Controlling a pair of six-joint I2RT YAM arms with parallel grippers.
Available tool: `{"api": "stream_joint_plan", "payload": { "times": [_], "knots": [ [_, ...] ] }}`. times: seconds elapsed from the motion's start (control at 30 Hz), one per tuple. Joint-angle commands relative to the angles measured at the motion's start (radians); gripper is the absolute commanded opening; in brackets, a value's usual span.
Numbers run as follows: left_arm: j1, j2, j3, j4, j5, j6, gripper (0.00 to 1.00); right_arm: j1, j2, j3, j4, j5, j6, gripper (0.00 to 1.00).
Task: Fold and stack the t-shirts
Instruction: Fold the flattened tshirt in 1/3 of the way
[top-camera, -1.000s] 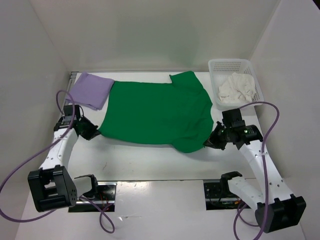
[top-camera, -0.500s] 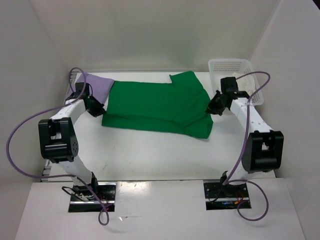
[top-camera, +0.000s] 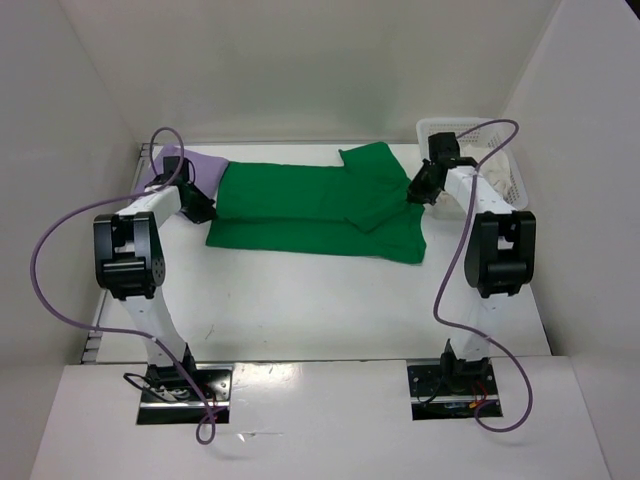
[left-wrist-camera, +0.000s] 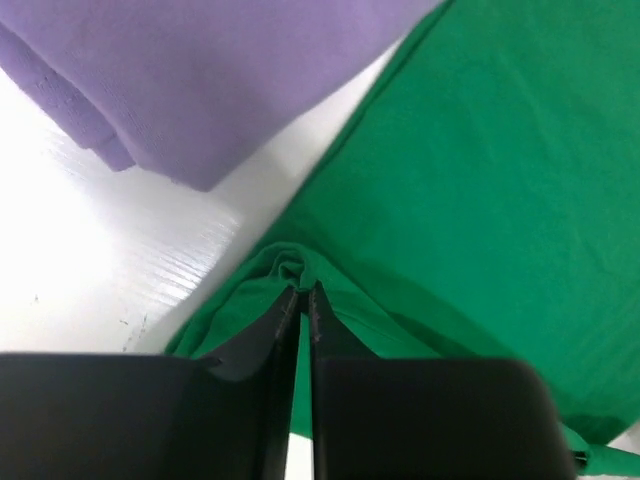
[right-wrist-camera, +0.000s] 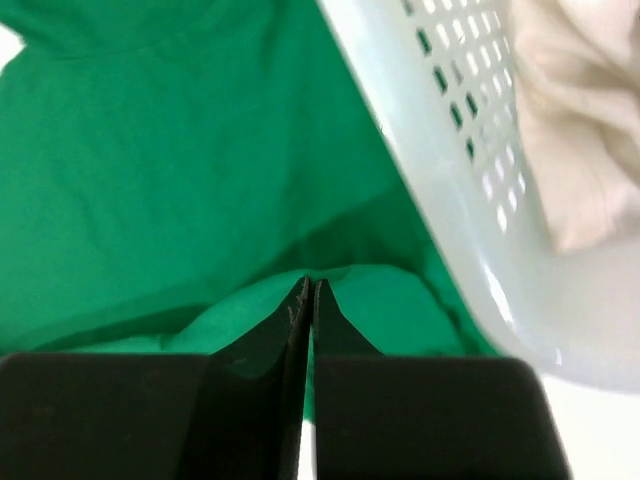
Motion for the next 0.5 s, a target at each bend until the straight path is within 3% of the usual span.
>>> {"api": "stream_joint_plan", "payload": {
  "times": [0.0,0.07,0.1,0.13,0.2,0.27,0.3,0.37,0.4,0.43,0.47],
  "knots": [
    [-0.004,0.017,0.04,0.018,-0.036,-0.014,0.14,-0.01,0.053,0.09,0.05,0.044,-0.021,0.06],
    [-0.004,0.004,0.04,0.018,-0.045,-0.014,0.34,-0.01,0.063,0.1,0.05,0.016,-0.021,0.18],
    [-0.004,-0.028,0.008,0.018,-0.055,-0.014,0.41,-0.01,0.063,0.101,0.061,0.016,-0.021,0.28],
    [-0.004,-0.052,-0.013,0.028,-0.055,-0.014,0.48,-0.01,0.049,0.101,0.061,0.002,-0.021,0.31],
    [0.008,-0.155,-0.073,0.056,-0.055,-0.014,0.72,0.001,-0.009,0.073,0.061,0.002,-0.021,0.34],
    [0.019,-0.225,-0.171,0.056,-0.055,-0.003,0.84,0.011,-0.069,-0.009,0.07,-0.007,-0.012,0.36],
    [0.019,-0.287,-0.203,0.056,-0.055,-0.003,0.86,0.024,-0.147,-0.054,0.081,-0.007,-0.003,0.36],
    [0.019,-0.354,-0.324,0.071,-0.03,-0.003,0.76,0.034,-0.265,-0.21,0.122,-0.024,0.038,0.31],
    [0.019,-0.367,-0.363,0.082,-0.021,-0.003,0.7,0.035,-0.297,-0.261,0.135,-0.034,0.055,0.24],
    [0.019,-0.367,-0.397,0.105,-0.012,-0.02,0.58,0.044,-0.327,-0.31,0.157,-0.044,0.072,0.08],
    [0.019,-0.367,-0.421,0.114,0.0,-0.029,0.53,0.044,-0.348,-0.399,0.158,-0.044,0.095,0.03]
  ]
}}
